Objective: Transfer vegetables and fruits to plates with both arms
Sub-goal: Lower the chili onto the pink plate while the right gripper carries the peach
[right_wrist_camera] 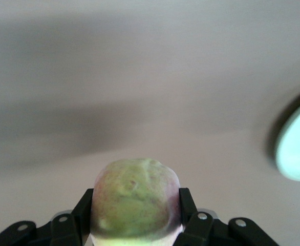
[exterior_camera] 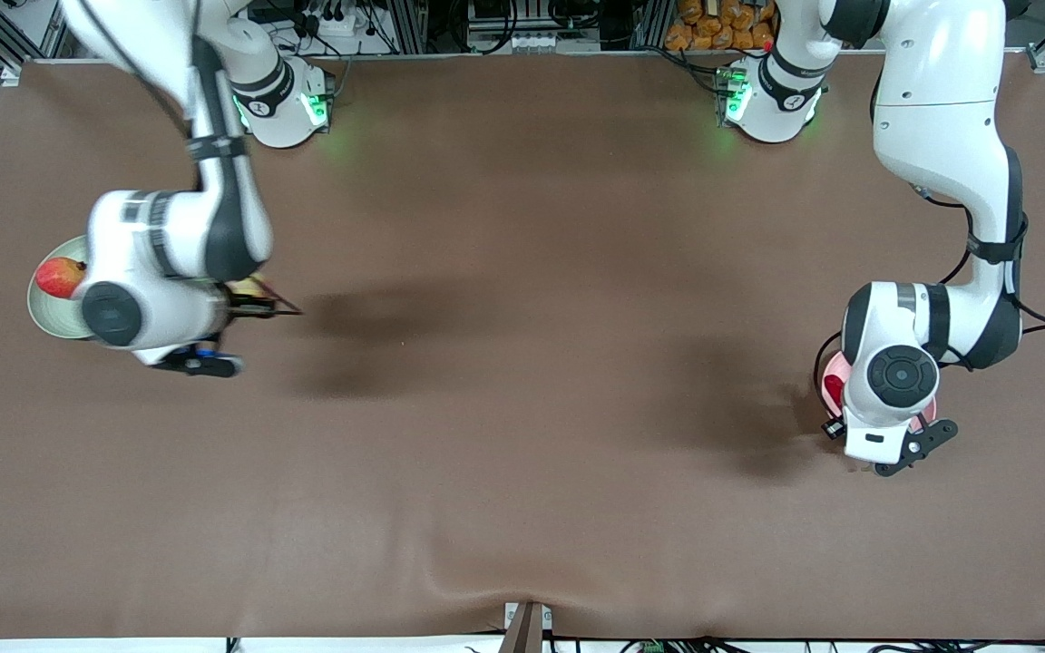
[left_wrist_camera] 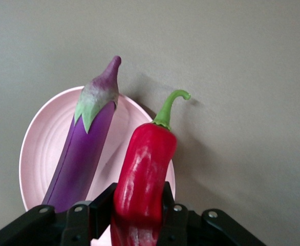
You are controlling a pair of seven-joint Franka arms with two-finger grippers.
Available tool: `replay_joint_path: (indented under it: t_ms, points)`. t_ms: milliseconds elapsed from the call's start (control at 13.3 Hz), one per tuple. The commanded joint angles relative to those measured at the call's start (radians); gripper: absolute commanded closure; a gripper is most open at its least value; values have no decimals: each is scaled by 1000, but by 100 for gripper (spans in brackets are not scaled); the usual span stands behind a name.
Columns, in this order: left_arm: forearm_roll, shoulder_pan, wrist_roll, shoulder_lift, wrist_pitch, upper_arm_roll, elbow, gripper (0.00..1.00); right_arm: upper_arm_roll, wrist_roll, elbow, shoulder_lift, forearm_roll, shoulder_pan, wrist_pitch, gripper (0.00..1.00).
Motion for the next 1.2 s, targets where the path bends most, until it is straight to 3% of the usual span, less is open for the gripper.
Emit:
replay_joint_path:
  t_ms: [0,376,451,526,601,751,902,1127]
  points:
    - [90,9,-58,-58,70,-2,-101,100,-12,-272,-10,-5,-41,-161,24,100]
    - [116,34,-58,-68,122,-2,-141,100,-14,-642,-21,66,-55,-390,172,100]
    - [114,36,-58,-68,122,-2,-141,87,-13,-687,-27,89,-55,-421,212,100]
    - [116,45,-60,-68,122,-3,-139,34,-11,-713,-55,104,-52,-444,278,100]
    - [116,46,-58,-68,122,-5,-139,0,-9,-735,-102,110,-49,-461,371,100]
    - [116,43,-58,-74,122,-5,-139,0,-5,-766,-171,119,-44,-468,501,100]
    - [116,43,-56,-80,121,-5,-136,0,-2,-778,-173,139,-33,-488,506,100]
    - [114,46,-43,-135,118,-9,-133,0,59,-780,-173,153,13,-553,507,100]
